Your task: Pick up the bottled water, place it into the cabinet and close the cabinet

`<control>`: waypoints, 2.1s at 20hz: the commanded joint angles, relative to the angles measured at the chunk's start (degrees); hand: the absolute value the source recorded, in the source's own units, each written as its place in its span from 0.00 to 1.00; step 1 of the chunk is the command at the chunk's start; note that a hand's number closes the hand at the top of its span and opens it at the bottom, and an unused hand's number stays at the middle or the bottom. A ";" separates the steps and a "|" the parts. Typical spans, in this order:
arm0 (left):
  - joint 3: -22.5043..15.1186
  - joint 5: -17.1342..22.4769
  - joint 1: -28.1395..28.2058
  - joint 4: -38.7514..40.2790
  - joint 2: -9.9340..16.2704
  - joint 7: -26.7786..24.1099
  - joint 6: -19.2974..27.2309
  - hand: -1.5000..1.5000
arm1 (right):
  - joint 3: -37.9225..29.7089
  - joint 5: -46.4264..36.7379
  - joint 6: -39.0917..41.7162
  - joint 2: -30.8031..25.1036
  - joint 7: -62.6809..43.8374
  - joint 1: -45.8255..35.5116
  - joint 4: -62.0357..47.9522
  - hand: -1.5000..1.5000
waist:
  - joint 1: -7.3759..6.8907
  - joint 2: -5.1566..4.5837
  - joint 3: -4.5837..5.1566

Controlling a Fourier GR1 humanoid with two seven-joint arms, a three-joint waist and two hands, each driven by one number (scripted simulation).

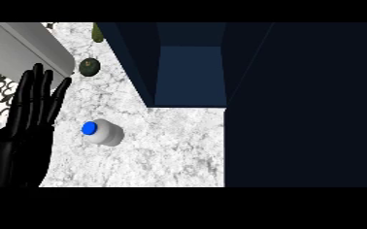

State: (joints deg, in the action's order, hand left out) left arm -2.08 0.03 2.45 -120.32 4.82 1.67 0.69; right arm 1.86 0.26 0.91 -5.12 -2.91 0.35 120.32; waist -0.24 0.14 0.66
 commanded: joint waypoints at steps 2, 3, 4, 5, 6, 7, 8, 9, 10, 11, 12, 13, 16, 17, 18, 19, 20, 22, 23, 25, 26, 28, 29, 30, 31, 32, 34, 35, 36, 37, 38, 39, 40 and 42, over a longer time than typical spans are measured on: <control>-2.47 6.81 2.74 -2.28 2.66 -4.69 -9.24 0.00 | -0.47 -1.49 -0.56 -0.48 -0.28 1.08 3.12 0.00 | 0.29 0.00 -0.61; -3.66 8.69 2.19 -1.82 4.04 -6.72 -12.83 0.00 | 0.31 -3.11 -0.90 -0.20 1.58 1.34 3.05 0.00 | 0.47 0.01 -0.57; -5.35 10.30 -0.05 -3.89 5.27 -5.13 -15.29 0.00 | 0.34 -2.62 0.16 -1.48 0.01 1.85 5.65 0.00 | 1.17 0.22 -0.56; -7.07 11.86 1.54 -4.95 6.38 -6.58 -18.61 0.00 | -0.72 -1.95 0.06 -1.27 1.66 4.52 6.99 0.00 | 1.69 0.44 -0.58; -9.32 13.64 0.75 -5.76 7.76 -7.54 -22.39 0.00 | -1.22 -2.21 0.53 -2.26 1.44 2.53 6.27 0.00 | 1.55 0.36 -0.53; -10.44 17.55 8.08 2.43 3.96 2.98 -17.76 0.00 | 3.93 8.36 -0.70 4.82 -4.98 6.13 2.88 0.00 | 1.47 -0.98 -0.75; -10.77 19.63 9.96 2.46 4.28 4.32 -18.37 0.00 | 4.13 9.49 -0.41 4.88 -5.93 7.70 2.87 0.00 | 1.09 -0.60 -0.72; -10.90 22.01 12.23 0.65 5.35 5.19 -19.76 0.00 | 3.28 11.22 -0.52 4.93 -6.72 9.33 3.61 0.00 | 0.63 -0.12 -0.71; -9.38 24.62 11.65 1.03 6.49 6.29 -20.56 0.00 | 4.64 11.62 -0.26 4.97 -6.73 10.97 4.26 0.00 | 0.84 -0.12 -0.68; -7.70 27.46 12.91 -0.42 8.76 7.60 -22.17 0.00 | 5.66 12.88 -0.30 5.00 -8.93 12.06 7.71 0.00 | 0.69 0.09 -0.64; -6.81 30.19 13.56 -1.07 10.21 8.80 -23.47 0.00 | 6.97 11.58 -1.58 5.03 -6.12 12.33 4.52 0.00 | 0.16 -0.07 -0.67; -3.92 33.17 16.39 -3.68 12.57 9.61 -24.37 0.00 | 6.62 12.73 -0.82 5.04 -7.11 16.58 9.50 0.00 | 0.36 0.17 -0.66; 1.28 39.52 16.13 -1.53 15.55 9.61 -27.84 0.00 | 6.76 13.82 0.63 5.03 -6.73 18.70 10.69 0.00 | 0.38 -0.05 -0.67; -0.09 38.23 22.59 -4.92 15.17 7.65 -29.88 0.00 | 3.69 17.19 3.08 2.61 -7.16 20.28 11.89 0.00 | 0.07 0.05 -0.68; 4.92 42.48 18.49 -2.80 17.70 9.49 -29.58 0.00 | 9.03 13.18 2.95 4.96 -3.98 24.97 12.68 0.00 | 0.47 0.03 -0.67; 2.00 39.74 17.99 -2.65 15.15 9.86 -28.79 0.00 | 10.88 12.11 2.30 5.07 -3.27 25.66 11.93 0.00 | 0.43 -0.01 -0.67; 1.73 37.82 16.65 -0.51 13.50 8.66 -30.54 0.00 | 8.88 11.94 1.43 5.08 -3.83 21.44 10.47 0.00 | 0.29 -0.07 -0.66; 7.85 44.86 17.98 -0.49 18.37 9.62 -33.66 0.00 | 10.15 11.97 3.29 4.56 -2.45 25.71 11.90 0.00 | 0.32 -0.03 -0.67; 9.65 46.05 21.24 0.24 18.80 7.86 -36.71 0.00 | 8.65 13.37 3.01 4.75 -2.29 24.90 11.02 0.00 | 0.11 -0.02 -0.66; 6.14 36.33 18.73 8.10 12.82 2.81 -39.66 0.00 | 8.98 12.65 3.38 5.10 0.99 25.69 8.25 0.00 | 0.35 -0.06 -0.65; 9.94 43.19 20.19 5.19 16.70 5.87 -40.19 0.00 | 13.05 10.11 0.09 5.10 -3.18 25.29 12.80 0.00 | 0.21 -0.05 -0.65; 10.87 43.05 16.88 6.03 16.59 7.67 -37.95 0.00 | 8.18 15.29 5.18 3.48 0.60 28.19 10.34 0.00 | 0.43 -0.07 -0.68; 12.38 44.77 22.47 3.28 17.13 6.60 -41.11 0.00 | 9.50 13.23 6.29 3.90 4.47 30.65 8.80 0.00 | 0.24 0.00 -0.68; 13.57 42.98 22.97 5.97 16.73 5.19 -43.73 0.00 | 8.21 14.26 5.35 3.42 1.80 28.69 10.62 0.00 | 0.15 -0.03 -0.67; 12.39 39.58 20.61 6.72 14.24 4.51 -42.70 0.00 | 11.29 11.84 6.43 4.31 5.56 32.48 9.76 0.00 | 0.39 -0.01 -0.67; 13.00 39.74 17.95 10.30 14.28 3.23 -44.33 0.00 | 14.09 8.84 4.93 5.07 4.69 32.32 11.35 0.00 | 0.48 -0.03 -0.65; 14.76 44.42 17.20 9.29 16.32 6.04 -43.43 0.00 | 11.71 10.87 4.63 4.57 4.44 31.25 9.88 0.00 | 0.42 -0.07 -0.67; 16.13 42.63 21.01 8.21 15.56 3.78 -46.61 0.00 | 16.42 6.97 1.85 5.09 4.24 29.12 9.02 0.00 | 0.10 -0.05 -0.65; 17.57 45.25 18.02 12.61 17.64 3.60 -48.39 0.00 | 9.47 13.03 7.78 2.49 8.50 31.95 7.34 0.00 | 0.45 -0.05 -0.68; 13.94 35.56 18.81 11.02 10.38 1.16 -47.95 0.00 | 14.45 8.78 4.92 4.92 7.48 31.79 7.97 0.00 | 0.32 -0.04 -0.65; 18.07 44.66 20.60 8.36 16.07 3.86 -46.92 0.00 | 15.44 8.27 6.37 3.96 10.53 37.80 9.79 0.00 | 0.47 0.04 -0.68; 17.93 42.01 16.97 11.79 14.85 3.94 -46.16 0.00 | 14.67 8.38 5.69 4.58 10.45 33.34 6.58 0.00 | 0.42 -0.06 -0.67; 19.93 43.01 16.52 17.25 16.04 2.21 -49.30 0.00 | 16.18 6.99 5.57 4.77 11.06 34.30 6.24 0.00 | 0.48 -0.07 -0.65; 19.72 42.51 12.72 18.29 15.19 3.40 -46.09 0.00 | 9.90 12.83 7.21 1.62 8.00 32.45 8.25 0.00 | 0.51 -0.12 -0.66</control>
State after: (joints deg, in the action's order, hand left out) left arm 15.30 42.18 18.87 -106.83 19.86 5.43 -45.35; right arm 14.72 10.47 6.93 -1.61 5.48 33.38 128.52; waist 0.21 0.08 0.00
